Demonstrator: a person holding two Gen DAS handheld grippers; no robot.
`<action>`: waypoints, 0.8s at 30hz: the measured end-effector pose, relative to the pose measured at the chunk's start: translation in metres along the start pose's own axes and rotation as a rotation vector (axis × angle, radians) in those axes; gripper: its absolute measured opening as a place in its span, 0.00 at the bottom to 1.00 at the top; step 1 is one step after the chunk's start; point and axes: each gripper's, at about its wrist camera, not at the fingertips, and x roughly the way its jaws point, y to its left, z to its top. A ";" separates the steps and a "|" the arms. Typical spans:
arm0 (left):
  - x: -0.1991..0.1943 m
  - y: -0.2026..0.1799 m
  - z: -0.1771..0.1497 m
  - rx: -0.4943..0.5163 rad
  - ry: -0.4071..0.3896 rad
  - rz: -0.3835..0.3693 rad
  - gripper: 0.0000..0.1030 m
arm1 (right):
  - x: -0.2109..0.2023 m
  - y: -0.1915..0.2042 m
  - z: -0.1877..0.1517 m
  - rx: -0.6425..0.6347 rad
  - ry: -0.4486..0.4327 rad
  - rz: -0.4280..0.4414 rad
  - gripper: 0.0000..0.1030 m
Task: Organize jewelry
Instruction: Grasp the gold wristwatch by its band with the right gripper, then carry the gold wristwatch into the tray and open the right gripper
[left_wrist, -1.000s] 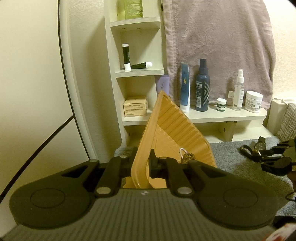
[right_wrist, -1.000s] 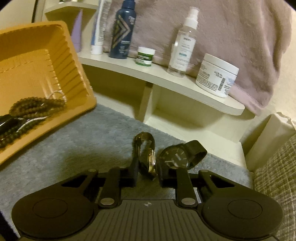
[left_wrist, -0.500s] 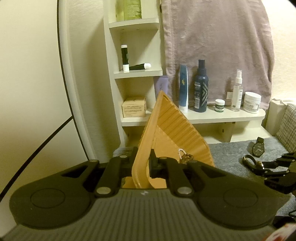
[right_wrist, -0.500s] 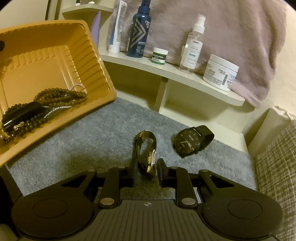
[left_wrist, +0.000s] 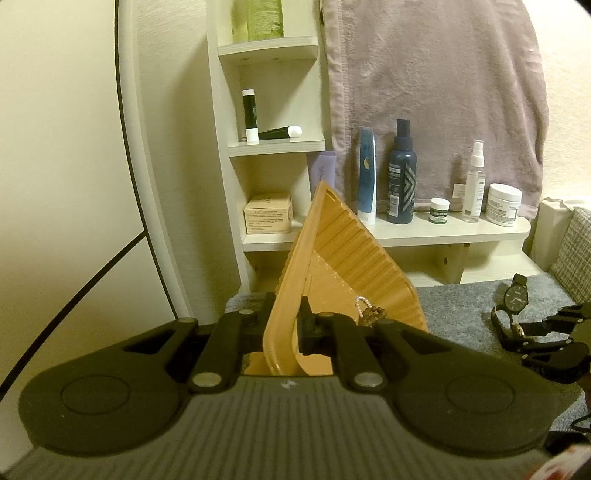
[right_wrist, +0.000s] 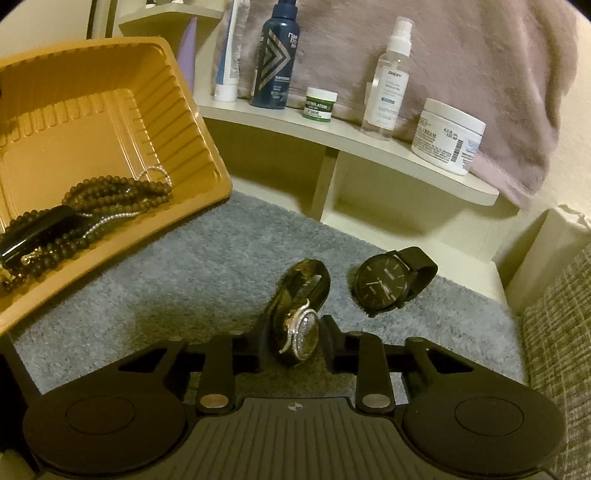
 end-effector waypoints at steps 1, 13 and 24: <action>0.000 0.000 0.000 0.000 0.000 0.000 0.09 | -0.001 0.001 0.000 0.000 -0.002 -0.003 0.27; 0.000 0.000 -0.001 -0.001 -0.002 -0.001 0.09 | -0.032 0.001 0.006 0.015 -0.068 -0.040 0.26; 0.000 0.000 -0.001 0.000 -0.002 -0.001 0.09 | -0.056 0.022 0.036 -0.014 -0.138 0.059 0.26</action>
